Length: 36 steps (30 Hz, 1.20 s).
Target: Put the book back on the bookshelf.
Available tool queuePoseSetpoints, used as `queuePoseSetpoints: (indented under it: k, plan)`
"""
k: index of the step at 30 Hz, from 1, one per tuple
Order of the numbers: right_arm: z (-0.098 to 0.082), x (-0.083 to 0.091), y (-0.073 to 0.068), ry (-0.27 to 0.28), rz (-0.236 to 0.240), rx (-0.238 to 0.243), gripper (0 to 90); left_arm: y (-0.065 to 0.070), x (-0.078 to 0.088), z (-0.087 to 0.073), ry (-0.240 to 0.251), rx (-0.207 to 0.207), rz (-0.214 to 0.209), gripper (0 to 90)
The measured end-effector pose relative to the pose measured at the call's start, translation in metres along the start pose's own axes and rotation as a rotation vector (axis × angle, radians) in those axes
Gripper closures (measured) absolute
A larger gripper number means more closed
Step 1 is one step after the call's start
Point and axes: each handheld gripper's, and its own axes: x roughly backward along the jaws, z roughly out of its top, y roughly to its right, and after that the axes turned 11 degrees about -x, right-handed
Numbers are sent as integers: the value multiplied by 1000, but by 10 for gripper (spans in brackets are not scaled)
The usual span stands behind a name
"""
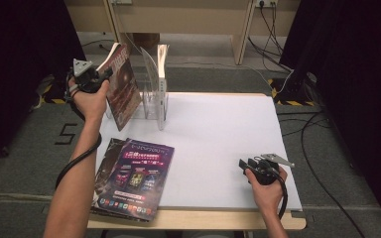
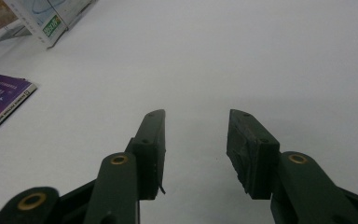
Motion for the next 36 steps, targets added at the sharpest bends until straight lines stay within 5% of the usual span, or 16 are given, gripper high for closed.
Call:
queuePoseSetpoints:
  k: [19,36]
  plan:
    - [0,0,2,-3,2,2,576,6,-20,-1,7,7,70,842]
    - [0,-1,2,-3,-1,7,576,14,-25,-25,33,-64,115,839]
